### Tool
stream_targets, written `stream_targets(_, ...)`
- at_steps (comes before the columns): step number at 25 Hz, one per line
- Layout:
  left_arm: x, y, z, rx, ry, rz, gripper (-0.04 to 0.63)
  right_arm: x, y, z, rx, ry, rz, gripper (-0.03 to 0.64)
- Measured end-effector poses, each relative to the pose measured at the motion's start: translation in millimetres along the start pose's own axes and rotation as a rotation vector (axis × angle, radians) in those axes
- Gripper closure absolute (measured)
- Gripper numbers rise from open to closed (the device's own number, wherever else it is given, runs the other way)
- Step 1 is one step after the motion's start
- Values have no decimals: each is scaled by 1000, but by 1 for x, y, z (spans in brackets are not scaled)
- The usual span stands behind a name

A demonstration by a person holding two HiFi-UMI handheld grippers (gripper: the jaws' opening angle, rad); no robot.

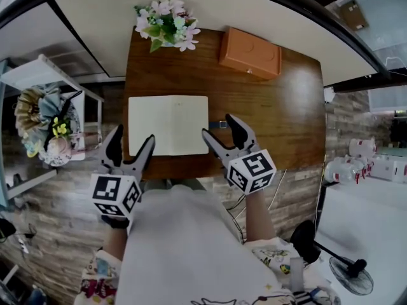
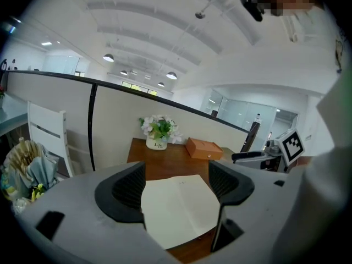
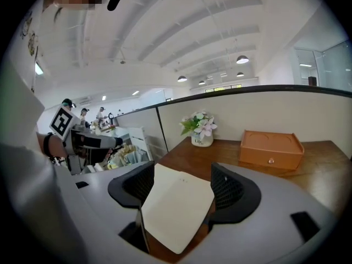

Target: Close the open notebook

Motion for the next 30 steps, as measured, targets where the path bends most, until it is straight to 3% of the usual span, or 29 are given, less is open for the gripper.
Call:
stream_targets(15,-59,-2,-27,-61,143,96,264,-70,-15,-36,-8,188,-74,333)
stream_targets(30,-100,-7,-42,-78,239,153,264,-111,-28,-64,25,365,-32,333)
Point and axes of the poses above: the fingertips, and each gripper's own axes: z backward along the fingers, y to its left, x out of its top, the point moved 6 cm from there along z, backward along the fingers
